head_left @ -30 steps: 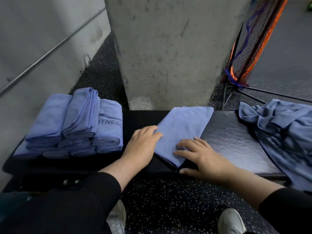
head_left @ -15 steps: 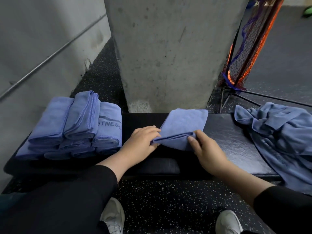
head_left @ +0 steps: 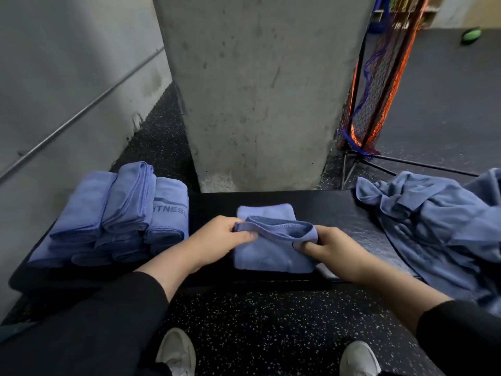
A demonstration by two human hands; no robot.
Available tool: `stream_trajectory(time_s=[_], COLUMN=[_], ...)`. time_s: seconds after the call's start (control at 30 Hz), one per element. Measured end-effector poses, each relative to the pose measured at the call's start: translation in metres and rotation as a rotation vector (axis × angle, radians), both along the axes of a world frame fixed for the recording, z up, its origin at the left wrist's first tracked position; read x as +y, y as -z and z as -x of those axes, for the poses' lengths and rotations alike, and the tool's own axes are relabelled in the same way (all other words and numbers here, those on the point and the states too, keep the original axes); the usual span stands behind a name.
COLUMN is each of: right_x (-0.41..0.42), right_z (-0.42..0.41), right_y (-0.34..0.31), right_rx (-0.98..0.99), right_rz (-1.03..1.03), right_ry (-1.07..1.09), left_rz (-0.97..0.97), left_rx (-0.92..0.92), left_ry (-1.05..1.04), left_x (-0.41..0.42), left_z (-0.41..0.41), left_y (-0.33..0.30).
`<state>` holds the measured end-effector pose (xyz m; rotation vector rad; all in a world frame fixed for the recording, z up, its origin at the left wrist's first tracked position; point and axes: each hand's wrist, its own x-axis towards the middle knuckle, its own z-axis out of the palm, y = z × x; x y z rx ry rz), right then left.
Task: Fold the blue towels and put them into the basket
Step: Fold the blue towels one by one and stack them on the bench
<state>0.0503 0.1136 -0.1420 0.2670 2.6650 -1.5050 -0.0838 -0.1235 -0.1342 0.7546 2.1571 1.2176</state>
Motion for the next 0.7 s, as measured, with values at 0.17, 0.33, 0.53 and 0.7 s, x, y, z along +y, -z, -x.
stream_trajectory(time_s=[0.17, 0.33, 0.53, 0.7], right_x=[0.001, -0.001, 0.004, 0.001], right_z=[0.016, 0.049, 0.086, 0.085], right_y=[0.003, 0.012, 0.018, 0.032], right_rx=[0.037, -0.011, -0.102, -0.025], right_rz=[-0.103, -0.25, -0.465, -0.621], right_ry=[0.141, 0.255, 0.33, 0.447], left_rz=[0.01, 0.107, 0.307, 0.421], left_rx=[-0.086, -0.062, 0.099, 0.65], left_ry=[-0.166, -0.303, -0.385, -0.313], left_x=[0.005, 0.024, 0.037, 0.036], left_z=[0.001, 0.015, 0.041, 0.028], left_y=[0.001, 0.009, 0.027, 0.024])
